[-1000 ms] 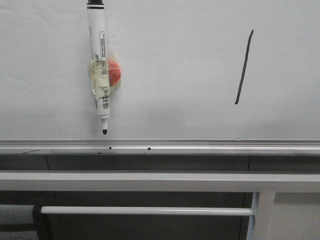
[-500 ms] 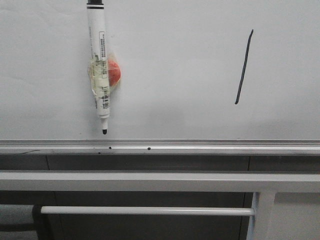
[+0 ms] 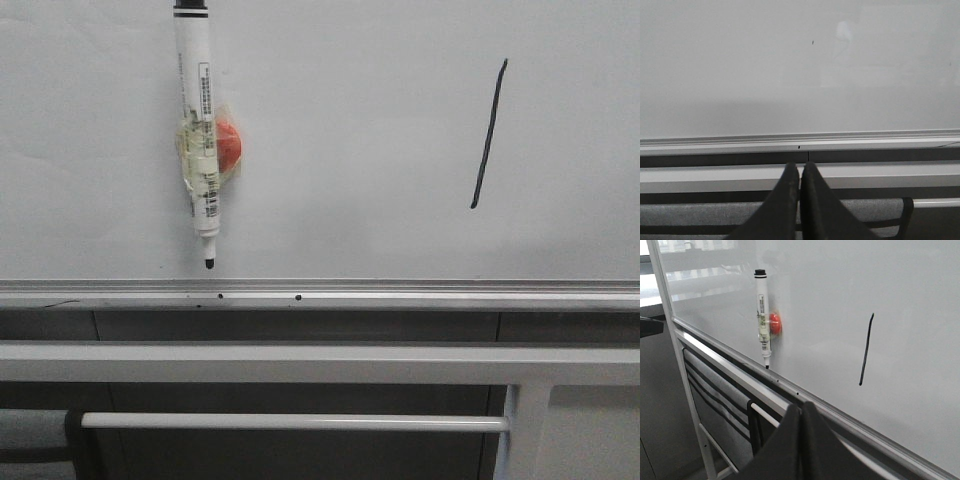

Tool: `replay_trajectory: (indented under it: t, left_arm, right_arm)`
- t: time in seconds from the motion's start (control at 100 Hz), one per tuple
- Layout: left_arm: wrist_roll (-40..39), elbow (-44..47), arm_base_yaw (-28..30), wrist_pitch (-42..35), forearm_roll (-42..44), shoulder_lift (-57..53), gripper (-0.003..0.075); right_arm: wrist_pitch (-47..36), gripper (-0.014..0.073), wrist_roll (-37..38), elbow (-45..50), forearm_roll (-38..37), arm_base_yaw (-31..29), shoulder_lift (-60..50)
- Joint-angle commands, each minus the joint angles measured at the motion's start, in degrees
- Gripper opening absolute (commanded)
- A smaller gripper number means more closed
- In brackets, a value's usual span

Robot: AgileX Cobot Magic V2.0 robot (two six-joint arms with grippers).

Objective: Write number 1 on whiteboard

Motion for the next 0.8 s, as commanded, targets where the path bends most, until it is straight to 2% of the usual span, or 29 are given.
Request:
replay_trajectory:
  t: [0.0,0.1,0.18,0.24,0.34,0.44,0.47,0.59,0.69,0.79]
  left_arm:
    - [-0.1,0.3,0.1,-4.3,-0.6,-1.3,-0.0020]
    - [-0.1,0.3,0.1,-4.3,-0.6,-1.3,-0.0020]
    - [-0.1,0.3,0.1,-4.3,-0.6,-1.3,-0.0020]
    - [-0.1,0.3,0.1,-4.3,-0.6,-1.3,-0.0020]
    - [-0.1,0.3,0.1,-4.3,-0.6,-1.3,-0.0020]
    - [-0.1,0.3,0.1,-4.3,-0.6,-1.3,-0.0020]
    - [-0.1,0.3,0.1,-4.3,-0.6,-1.3,-0.0020]
    - [-0.1,0.3,0.1,-4.3,-0.6,-1.3,-0.0020]
    - [-0.1,0.3,0.1,-4.3,-0.6,-1.3,-0.0020]
    - [-0.1,0.3,0.1,-4.3,-0.6,-1.3,-0.0020]
  right_arm:
    - [-4.4,-0.0043,-0.3,-1.5,0.1,-0.3,0.6]
    - [-4.4,-0.0043,-0.5,-1.5,-0.2,-0.3,0.6]
    - [-3.2,-0.0043,-1.0,-1.4,-6.3,-0.3,0.6]
    - [-3.4,-0.0043,-1.0,-0.5,-6.3,-0.3,0.6]
    - [-2.8,-0.0043,-1.1,1.7,-1.0,-0.3,0.6]
    - [-1.8,-0.0043,-4.1,4.4,7.6,-0.3,0.6]
    - [0.5,-0.0043,-6.5,4.3,9.6,-0.3,0.6]
    - [-1.6,-0.0043,-16.8,4.3,16.4,-0.9,0.6]
    - [-2.8,-0.0043,-18.9,4.3,17.3,-3.4,0.6]
    - [-2.5,-0.0043,-18.9,4.3,17.3,-9.3,0.3]
